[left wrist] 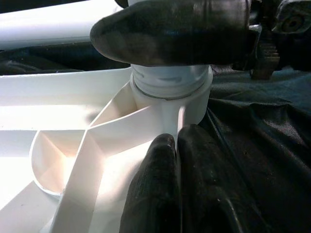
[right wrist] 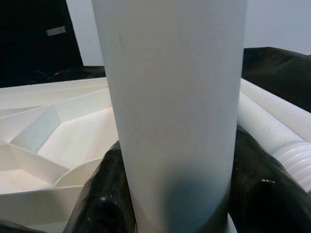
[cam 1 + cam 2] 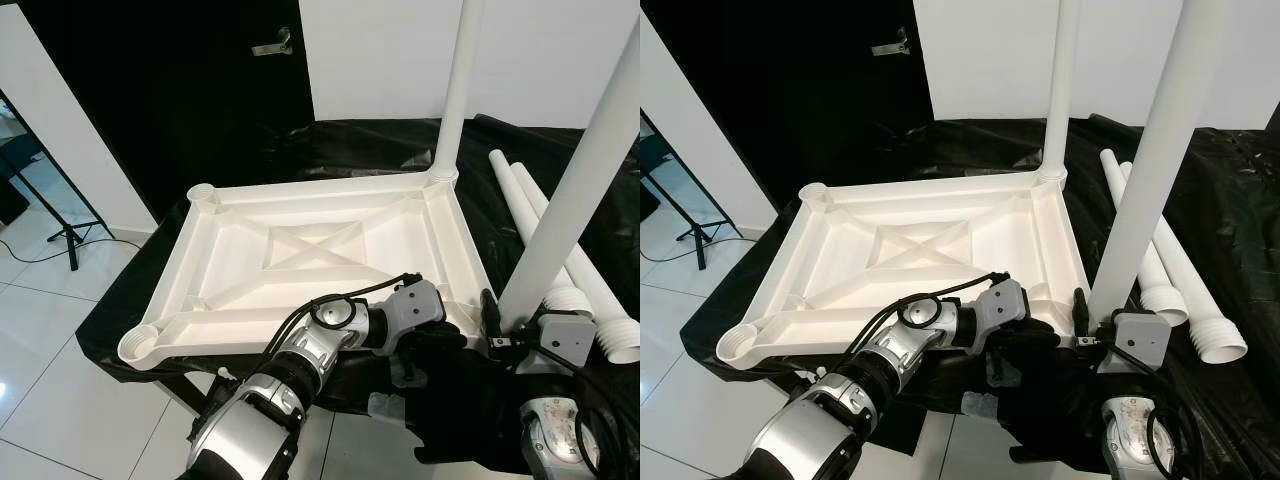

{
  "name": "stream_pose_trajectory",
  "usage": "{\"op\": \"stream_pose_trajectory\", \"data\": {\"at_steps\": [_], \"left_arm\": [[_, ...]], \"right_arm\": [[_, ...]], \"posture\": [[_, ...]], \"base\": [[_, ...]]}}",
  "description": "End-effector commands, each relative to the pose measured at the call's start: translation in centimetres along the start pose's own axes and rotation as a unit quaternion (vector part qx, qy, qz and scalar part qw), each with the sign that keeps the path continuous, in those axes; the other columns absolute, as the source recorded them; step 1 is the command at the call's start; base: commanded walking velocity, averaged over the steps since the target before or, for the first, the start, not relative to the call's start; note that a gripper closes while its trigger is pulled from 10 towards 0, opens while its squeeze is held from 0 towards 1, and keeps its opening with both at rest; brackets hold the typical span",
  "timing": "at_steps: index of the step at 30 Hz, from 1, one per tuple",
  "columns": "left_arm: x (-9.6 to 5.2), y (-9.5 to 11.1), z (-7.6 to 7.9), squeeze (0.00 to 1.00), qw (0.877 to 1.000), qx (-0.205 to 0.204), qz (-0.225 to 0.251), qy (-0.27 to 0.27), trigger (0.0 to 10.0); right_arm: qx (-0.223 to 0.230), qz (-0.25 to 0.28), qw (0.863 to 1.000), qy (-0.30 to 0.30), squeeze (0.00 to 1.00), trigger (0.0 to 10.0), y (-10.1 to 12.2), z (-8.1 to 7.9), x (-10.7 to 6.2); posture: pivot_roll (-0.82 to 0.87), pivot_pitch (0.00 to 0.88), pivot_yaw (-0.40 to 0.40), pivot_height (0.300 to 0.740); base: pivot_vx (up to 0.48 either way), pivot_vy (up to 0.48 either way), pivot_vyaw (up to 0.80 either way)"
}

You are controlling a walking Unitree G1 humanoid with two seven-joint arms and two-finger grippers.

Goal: Building children table

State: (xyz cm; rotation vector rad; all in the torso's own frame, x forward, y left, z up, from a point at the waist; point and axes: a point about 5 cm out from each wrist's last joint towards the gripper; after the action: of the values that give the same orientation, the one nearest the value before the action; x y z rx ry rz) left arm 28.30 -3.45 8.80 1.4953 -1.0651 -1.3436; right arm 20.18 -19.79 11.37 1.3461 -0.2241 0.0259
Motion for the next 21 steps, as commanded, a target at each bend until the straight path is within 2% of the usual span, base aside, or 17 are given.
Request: {"op": "stream_pose_trajectory", "data": {"at_steps": [1,2,6,8,9,15,17,18,19,20,21], "left_arm": [[-0.5,-6.0,2.5,0.0,0.99,-0.093,-0.11,0.009,10.0],[-0.5,-6.0,2.5,0.0,0.99,-0.093,-0.109,0.008,10.0],[-0.3,-5.9,2.6,0.0,0.99,-0.094,-0.108,0.008,10.0],[-0.3,-5.9,2.6,0.0,0.99,-0.094,-0.108,0.008,10.0],[-0.3,-5.9,2.6,0.0,0.99,-0.095,-0.108,0.009,10.0],[-0.2,-5.9,2.6,0.0,0.99,-0.096,-0.106,0.012,10.0],[-0.3,-5.9,2.6,0.0,0.99,-0.097,-0.106,0.011,10.0],[-0.3,-5.9,2.6,0.0,0.99,-0.097,-0.106,0.011,10.0],[-0.2,-6.0,2.6,0.0,0.989,-0.097,-0.107,0.011,10.0],[-0.2,-5.9,2.6,0.0,0.99,-0.097,-0.107,0.01,10.0],[-0.2,-5.9,2.6,0.0,0.99,-0.097,-0.107,0.01,10.0]], "right_arm": [[-0.011,-0.038,0.999,-0.014,0.0,10.0,-1.2,0.9,-0.5],[-0.01,-0.032,0.999,0.011,1.0,10.0,-1.1,0.7,-0.2],[-0.023,-0.033,0.997,0.068,1.0,10.0,-1.2,0.9,0.5],[-0.023,-0.033,0.997,0.068,1.0,10.0,-1.2,0.9,0.5],[-0.035,-0.038,0.994,0.1,0.0,10.0,-1.3,1.2,0.6],[-0.046,-0.039,0.987,0.146,0.0,10.0,-1.3,1.7,0.6],[-0.052,-0.047,0.979,0.193,0.0,10.0,-1.4,2.2,0.6],[-0.052,-0.047,0.979,0.193,0.0,10.0,-1.4,2.2,0.6],[-0.057,-0.052,0.975,0.209,0.0,7.4,-1.4,2.4,0.7],[-0.059,-0.059,0.971,0.226,0.0,0.0,-1.5,2.7,0.6],[-0.062,-0.066,0.967,0.237,0.0,0.0,-1.6,2.9,0.6]], "posture": [[0.01,0.0,0.099,0.74],[0.01,0.0,0.098,0.74],[0.01,0.0,0.096,0.74],[0.01,0.0,0.096,0.74],[0.02,0.0,0.085,0.74],[0.02,0.0,0.085,0.74],[0.01,0.0,0.088,0.74],[0.01,0.0,0.088,0.74],[0.01,0.0,0.089,0.74],[0.01,0.0,0.09,0.74],[0.01,0.0,0.09,0.74]], "base": [[0.0,0.0,0.0],[0.0,0.0,0.0],[0.0,0.0,0.0],[0.0,0.0,0.0],[0.0,0.0,0.0],[0.0,0.0,0.0],[0.0,0.0,0.0],[0.0,0.0,0.0],[0.0,0.0,0.0],[0.0,0.0,0.0],[0.0,0.0,0.0]]}}
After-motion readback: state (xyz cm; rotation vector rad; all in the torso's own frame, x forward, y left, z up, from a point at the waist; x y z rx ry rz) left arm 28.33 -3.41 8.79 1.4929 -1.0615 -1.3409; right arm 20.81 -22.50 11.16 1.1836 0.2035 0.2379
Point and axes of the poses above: a point about 5 cm out from each wrist's last joint towards the gripper, its own x axis pointing out of the wrist towards the gripper, its own y axis along the axis of the wrist's last joint, z = x × y, and after that the axes turned 3 degrees about -x, right-handed
